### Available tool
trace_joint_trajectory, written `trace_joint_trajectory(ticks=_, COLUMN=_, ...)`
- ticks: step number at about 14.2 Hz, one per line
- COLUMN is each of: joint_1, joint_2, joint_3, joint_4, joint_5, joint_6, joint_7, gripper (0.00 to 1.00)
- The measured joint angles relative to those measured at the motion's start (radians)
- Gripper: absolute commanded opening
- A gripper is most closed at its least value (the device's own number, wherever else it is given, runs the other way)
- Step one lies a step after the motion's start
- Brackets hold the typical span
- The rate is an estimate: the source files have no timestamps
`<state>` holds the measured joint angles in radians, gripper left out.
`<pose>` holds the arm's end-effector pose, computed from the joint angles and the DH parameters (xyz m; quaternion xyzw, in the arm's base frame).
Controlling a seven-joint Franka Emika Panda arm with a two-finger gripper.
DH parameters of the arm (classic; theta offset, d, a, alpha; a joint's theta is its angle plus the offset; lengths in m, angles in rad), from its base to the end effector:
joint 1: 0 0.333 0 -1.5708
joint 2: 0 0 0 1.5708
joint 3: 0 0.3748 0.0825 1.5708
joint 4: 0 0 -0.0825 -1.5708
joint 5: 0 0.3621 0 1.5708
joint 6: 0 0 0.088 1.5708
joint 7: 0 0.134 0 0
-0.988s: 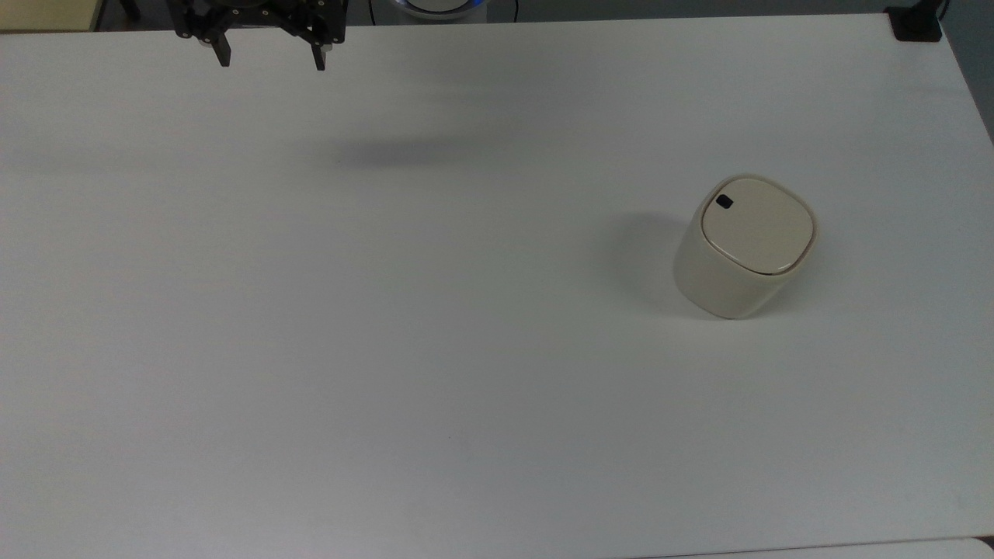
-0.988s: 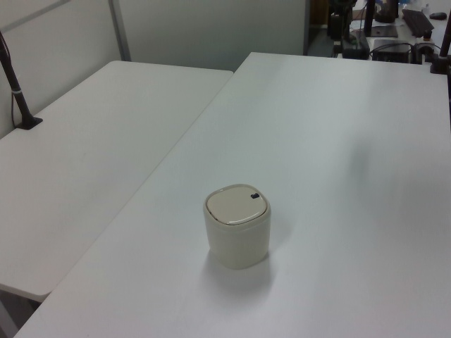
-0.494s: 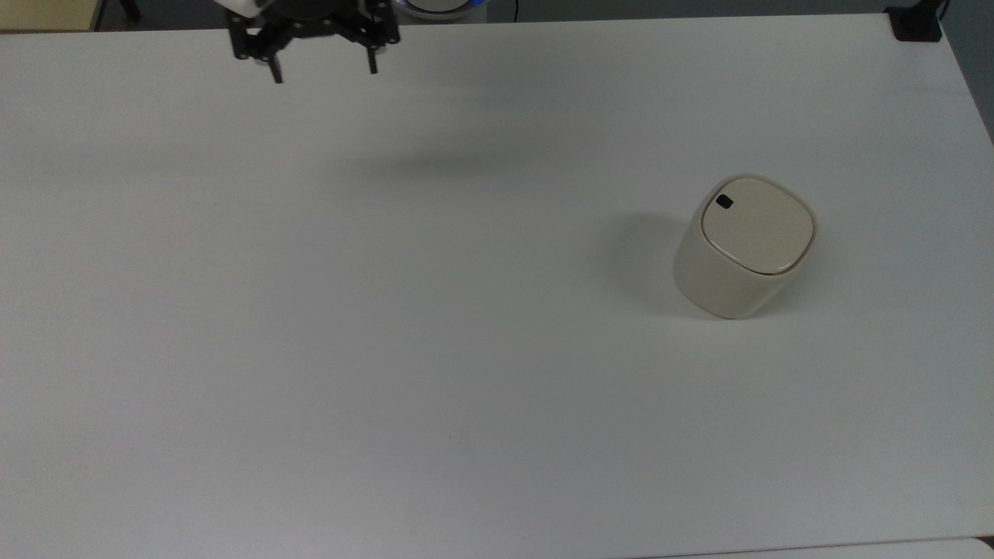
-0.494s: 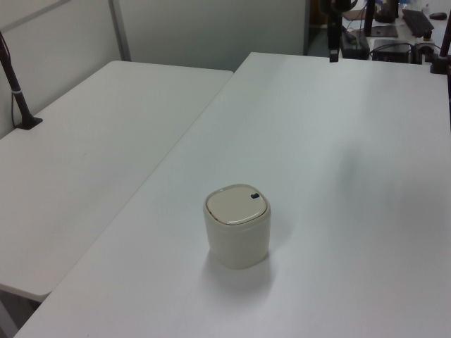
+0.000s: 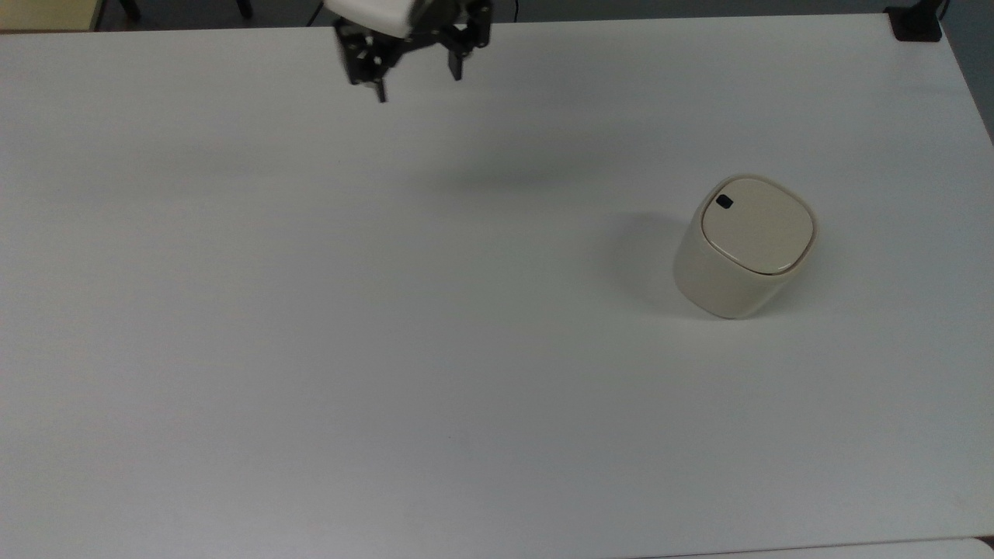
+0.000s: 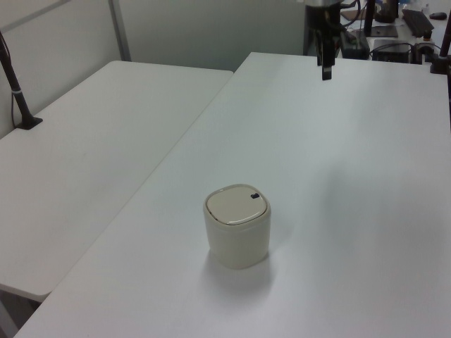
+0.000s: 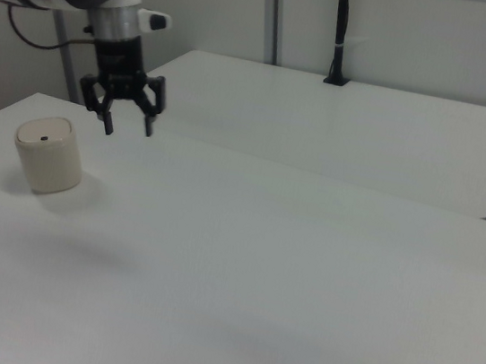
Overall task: Open the trash bin
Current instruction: 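Move the gripper over the cream bin's lid tab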
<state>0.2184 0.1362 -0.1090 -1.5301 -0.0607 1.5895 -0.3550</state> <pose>0.5751 0.0597 0.6012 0.9713 0.2317 -0.0423 0.0328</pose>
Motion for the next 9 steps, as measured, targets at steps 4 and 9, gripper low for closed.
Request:
trace_joint_trajectory(ticks=4, joint_1=0.081, joint_2=0.021, joint_3=0.020, joint_4=0.001, joint_5=0.035, joint_6=0.011, joint_7=-0.028, gripper=0.25)
trace_joint_trajectory(ticks=9, joint_1=0.169, joint_2=0.057, joint_3=0.059, joint_4=0.002, joint_5=0.038, joint_6=0.124, joint_7=-0.028, gripper=0.05)
